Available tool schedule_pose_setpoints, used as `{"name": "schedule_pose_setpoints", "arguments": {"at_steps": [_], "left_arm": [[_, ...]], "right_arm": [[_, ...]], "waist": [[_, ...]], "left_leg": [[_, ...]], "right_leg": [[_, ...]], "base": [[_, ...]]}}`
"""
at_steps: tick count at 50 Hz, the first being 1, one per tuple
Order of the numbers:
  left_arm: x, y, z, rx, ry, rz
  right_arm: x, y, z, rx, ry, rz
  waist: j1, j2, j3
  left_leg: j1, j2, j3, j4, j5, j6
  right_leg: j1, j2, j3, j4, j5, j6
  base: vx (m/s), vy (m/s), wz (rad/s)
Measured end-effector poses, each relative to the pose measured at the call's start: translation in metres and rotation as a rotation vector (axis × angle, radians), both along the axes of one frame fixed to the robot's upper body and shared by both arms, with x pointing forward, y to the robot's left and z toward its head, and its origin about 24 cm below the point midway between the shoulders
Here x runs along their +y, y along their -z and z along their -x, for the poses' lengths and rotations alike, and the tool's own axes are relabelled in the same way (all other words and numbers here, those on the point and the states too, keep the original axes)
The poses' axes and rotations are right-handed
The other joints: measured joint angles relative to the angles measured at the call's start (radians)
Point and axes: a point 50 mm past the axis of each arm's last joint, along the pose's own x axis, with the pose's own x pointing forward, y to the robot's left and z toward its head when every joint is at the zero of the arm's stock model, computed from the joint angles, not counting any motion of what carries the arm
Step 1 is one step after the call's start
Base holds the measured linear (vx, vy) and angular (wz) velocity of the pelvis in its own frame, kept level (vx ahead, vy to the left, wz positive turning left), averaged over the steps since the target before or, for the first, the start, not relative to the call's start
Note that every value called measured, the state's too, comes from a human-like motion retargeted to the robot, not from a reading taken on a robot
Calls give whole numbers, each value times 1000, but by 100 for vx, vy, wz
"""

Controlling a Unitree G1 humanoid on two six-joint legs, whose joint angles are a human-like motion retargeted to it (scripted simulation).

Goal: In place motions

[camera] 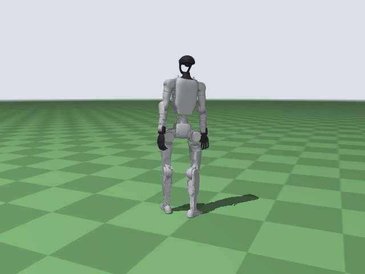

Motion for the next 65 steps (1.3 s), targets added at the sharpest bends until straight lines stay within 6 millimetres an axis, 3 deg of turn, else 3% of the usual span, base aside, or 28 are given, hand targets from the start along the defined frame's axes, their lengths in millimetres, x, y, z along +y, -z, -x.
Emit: {"name": "schedule_pose_setpoints", "arguments": {"at_steps": [7,20,30,37,53,65], "left_arm": [[3,2,-22,-63,9,-13],[4,4,-57,-165,54,-12],[-6,6,-71,-225,90,21],[-16,7,-67,-211,130,56],[-9,6,-55,-172,140,60],[-2,5,-72,-219,139,48]], "right_arm": [[-6,-2,5,16,76,17],[-5,-1,-13,-16,174,-5],[-6,-5,15,96,212,46],[-5,-9,32,165,267,75],[-3,-5,18,111,229,35],[-12,-8,20,108,260,73]], "waist": [[-45,-1,-12],[-189,24,1],[-292,48,-26],[-330,66,-36],[-312,59,-19],[-209,44,11]], "left_leg": [[31,39,88,0,-57,23],[134,108,282,-9,-159,79],[191,142,400,-33,-199,83],[213,154,450,-43,-217,82],[206,150,440,-39,-213,83],[92,102,234,16,-148,63]], "right_leg": [[-52,0,102,8,11,-25],[-172,25,364,34,58,-75],[-226,63,482,16,96,-85],[-260,76,538,26,106,-89],[-242,68,509,21,97,-80],[-132,13,302,18,29,-51]], "base": [[8,-17,-96],[6,-28,-126],[0,-24,-84],[1,-6,-51],[1,2,6],[-1,23,114]]}}
